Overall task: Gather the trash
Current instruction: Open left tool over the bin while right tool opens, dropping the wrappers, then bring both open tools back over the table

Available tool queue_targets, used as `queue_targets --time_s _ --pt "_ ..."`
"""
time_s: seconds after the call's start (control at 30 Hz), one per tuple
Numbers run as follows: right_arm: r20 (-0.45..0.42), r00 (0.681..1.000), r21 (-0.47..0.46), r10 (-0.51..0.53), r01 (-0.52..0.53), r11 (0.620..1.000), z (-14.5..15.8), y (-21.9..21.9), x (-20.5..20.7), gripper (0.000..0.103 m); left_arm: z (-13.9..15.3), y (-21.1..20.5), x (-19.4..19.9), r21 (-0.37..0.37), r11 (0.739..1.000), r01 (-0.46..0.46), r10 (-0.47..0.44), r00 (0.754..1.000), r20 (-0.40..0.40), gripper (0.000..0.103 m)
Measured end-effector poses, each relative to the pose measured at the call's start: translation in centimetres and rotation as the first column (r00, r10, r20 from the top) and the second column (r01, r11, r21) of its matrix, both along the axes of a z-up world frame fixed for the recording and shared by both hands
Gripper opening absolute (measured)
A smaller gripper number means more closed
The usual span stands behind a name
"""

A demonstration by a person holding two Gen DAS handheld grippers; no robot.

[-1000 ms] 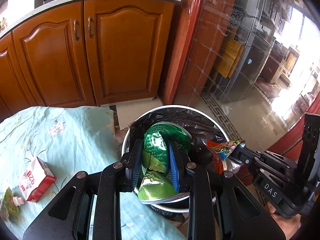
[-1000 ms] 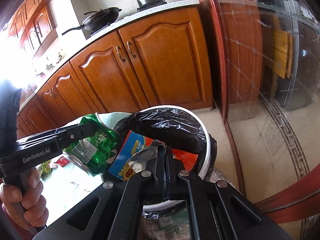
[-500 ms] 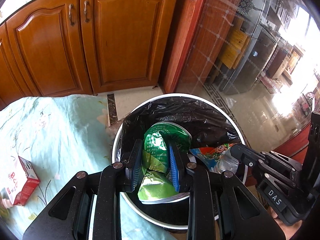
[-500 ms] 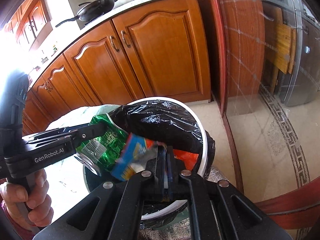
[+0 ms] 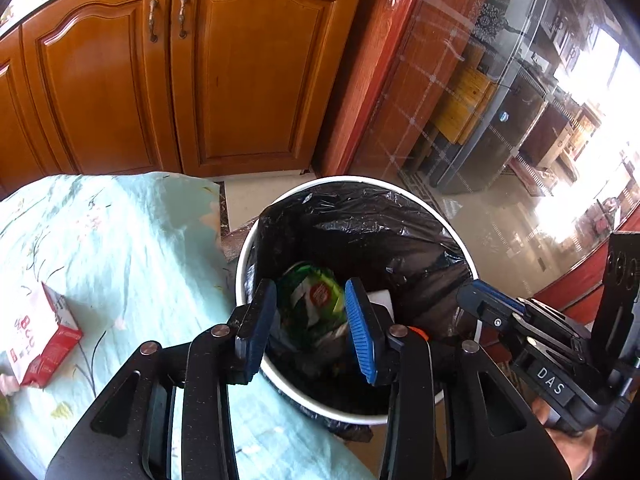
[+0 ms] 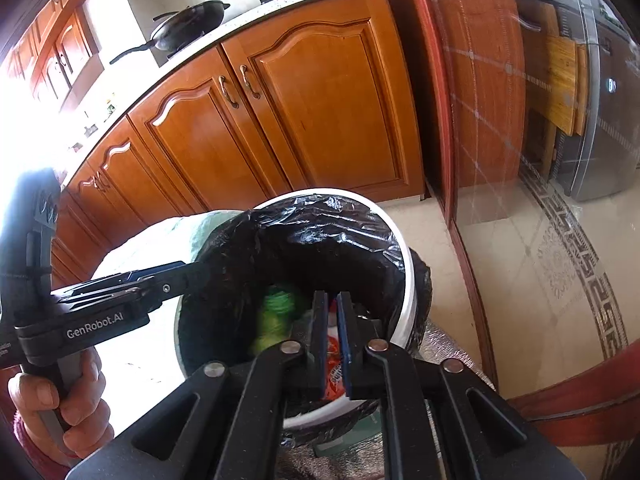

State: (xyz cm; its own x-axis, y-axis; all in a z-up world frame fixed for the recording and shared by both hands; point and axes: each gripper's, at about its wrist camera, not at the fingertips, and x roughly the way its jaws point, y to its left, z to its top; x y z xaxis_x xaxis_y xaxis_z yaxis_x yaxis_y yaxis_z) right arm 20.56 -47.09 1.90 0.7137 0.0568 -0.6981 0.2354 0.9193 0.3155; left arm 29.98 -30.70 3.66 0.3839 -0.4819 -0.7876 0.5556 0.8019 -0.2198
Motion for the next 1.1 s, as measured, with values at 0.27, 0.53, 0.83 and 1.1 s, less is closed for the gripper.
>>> queue_targets --time_s 0.27,0.53,0.83,1.1 --pt "0.077 0.997 0.057 0.004 -0.008 0.998 0.8 2.1 -2.6 0.050 0.4 6.2 -2.4 -0.068 0.995 -0.075 0.076 0.997 0.007 0.038" --pt "0.114 0.992 0.113 0.054 -0.067 0.991 1.0 6.4 -4.2 0.067 0.0 13.5 -5.0 -0.102 0.979 -0.179 0.180 0.984 -0.002 0.039" --pt "0.103 0.985 0.124 0.136 -0.148 0.981 0.7 11.7 -4.5 0.069 -1.0 20.4 -6.9 -0.105 0.960 -0.261 0.258 0.965 -0.040 0.039" --pt "0.085 0.975 0.128 0.203 -0.213 0.969 0.3 15.6 -3.9 0.070 -1.4 25.9 -7.9 -0.082 0.938 -0.337 0.336 0.941 -0.033 0.039"
